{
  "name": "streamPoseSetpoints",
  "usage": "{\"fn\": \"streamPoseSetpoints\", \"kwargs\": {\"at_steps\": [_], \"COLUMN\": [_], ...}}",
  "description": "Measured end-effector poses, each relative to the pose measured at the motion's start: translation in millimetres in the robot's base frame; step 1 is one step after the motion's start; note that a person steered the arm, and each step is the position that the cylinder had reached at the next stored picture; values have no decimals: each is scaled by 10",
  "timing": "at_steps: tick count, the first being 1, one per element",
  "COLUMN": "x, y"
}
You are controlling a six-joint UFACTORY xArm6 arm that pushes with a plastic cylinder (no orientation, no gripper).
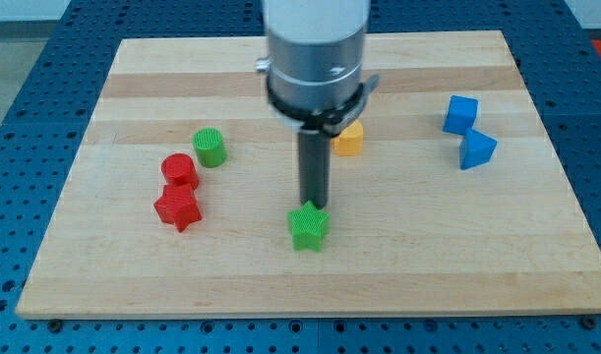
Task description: Move the green star below the yellow heart
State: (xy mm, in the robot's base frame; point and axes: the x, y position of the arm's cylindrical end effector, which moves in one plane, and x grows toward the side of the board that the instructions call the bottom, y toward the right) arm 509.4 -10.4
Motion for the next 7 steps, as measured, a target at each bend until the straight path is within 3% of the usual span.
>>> {"fn": "streamPoseSetpoints", "kwargs": {"at_steps": [1, 2, 3, 4, 5, 6, 7], "x": [342, 350, 24, 266, 843, 1094, 808], "y": [-58, -111, -373, -786, -851, -618, 19]}}
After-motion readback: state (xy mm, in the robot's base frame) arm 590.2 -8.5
